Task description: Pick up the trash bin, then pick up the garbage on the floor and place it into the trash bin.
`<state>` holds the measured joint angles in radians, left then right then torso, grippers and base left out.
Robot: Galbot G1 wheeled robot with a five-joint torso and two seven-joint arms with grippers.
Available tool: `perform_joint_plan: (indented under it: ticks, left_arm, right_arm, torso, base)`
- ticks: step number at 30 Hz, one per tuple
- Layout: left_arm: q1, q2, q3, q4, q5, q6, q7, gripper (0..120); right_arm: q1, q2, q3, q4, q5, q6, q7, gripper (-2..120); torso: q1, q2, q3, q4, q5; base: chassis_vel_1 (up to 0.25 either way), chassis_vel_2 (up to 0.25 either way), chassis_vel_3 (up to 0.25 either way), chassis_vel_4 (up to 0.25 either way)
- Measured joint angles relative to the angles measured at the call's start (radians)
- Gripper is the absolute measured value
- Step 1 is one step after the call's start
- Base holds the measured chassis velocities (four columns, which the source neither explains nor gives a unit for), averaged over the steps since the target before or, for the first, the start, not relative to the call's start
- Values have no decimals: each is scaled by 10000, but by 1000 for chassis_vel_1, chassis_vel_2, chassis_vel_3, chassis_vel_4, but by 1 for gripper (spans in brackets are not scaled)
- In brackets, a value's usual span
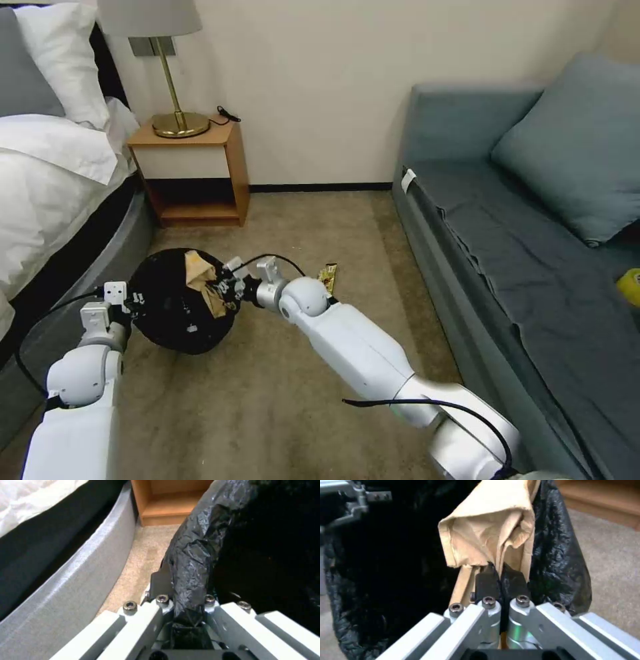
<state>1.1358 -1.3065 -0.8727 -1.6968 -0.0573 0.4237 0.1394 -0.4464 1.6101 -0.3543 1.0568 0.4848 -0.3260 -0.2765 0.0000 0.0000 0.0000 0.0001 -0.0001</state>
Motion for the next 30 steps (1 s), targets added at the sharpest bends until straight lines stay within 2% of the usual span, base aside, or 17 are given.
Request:
perform_joint_plan:
  ticks: [1,3,5,8,14,16,18,21,23,25,27,28,30]
  left_arm:
    - [9,-48,5,-4,21,-6,-1,1]
    - [23,-183,45,-15,103,-35,-1,1]
    - [23,-205,55,-20,121,-38,0,1]
    - [25,-304,85,-34,203,-43,0,1]
    - [6,-319,87,-29,239,-43,-11,1]
    - [-16,-320,86,-11,253,-44,-25,1]
    - [-32,-310,80,12,258,-41,-34,1]
    - [-84,-264,36,94,258,-39,-68,1]
    - [-172,-153,-54,252,239,-38,-93,1]
    - [-181,-137,-69,268,233,-38,-93,1]
    - [-204,-117,-173,286,137,-39,-100,1]
    - [-204,-117,-173,286,137,-39,-100,1]
    - [-212,-139,-189,290,93,-41,-100,1]
  right_arm:
    - [-9,-2,-28,11,1,0,55,1]
    - [-29,-9,-85,131,11,-12,182,12]
    - [-30,-10,-92,156,15,-13,190,13]
    - [-32,-14,-174,428,88,-13,200,28]
    - [-30,-16,-270,724,151,-13,199,42]
    - [-30,-16,-342,909,180,-14,193,56]
    - [-31,-17,-407,1122,222,-20,182,64]
    - [-36,-19,-475,1371,246,-42,172,71]
    - [-25,-23,-508,1872,361,-92,171,85]
    - [-15,-32,-515,1960,388,-105,172,86]
    - [96,-755,-539,2501,534,-133,192,97]
    - [96,-755,-539,2501,534,-133,192,97]
    - [105,-1559,-416,2568,483,-103,233,99]
  torso:
    - [0,0,0,0,1]
    - [0,-1,0,-1,0]
    - [0,0,0,-2,0]
    - [0,0,0,-2,1]
    - [0,0,0,-1,1]
    - [0,0,0,-1,1]
    - [0,0,0,-1,0]
    - [0,0,0,-1,1]
    - [0,-1,0,-1,0]
    - [0,-1,0,-1,0]
    - [0,0,-1,6,3]
    - [0,0,-1,6,3]
    - [0,0,0,-2,2]
  base:
    - [0,0,0,0]
    - [0,0,0,0]
    - [0,0,0,0]
    - [0,0,0,0]
    - [0,0,0,0]
    - [0,0,0,0]
    - [0,0,0,0]
    - [0,0,0,0]
    - [0,0,0,0]
    - [0,0,0,0]
    - [0,0,0,0]
    - [0,0,0,0]
    - [0,0,0,0]
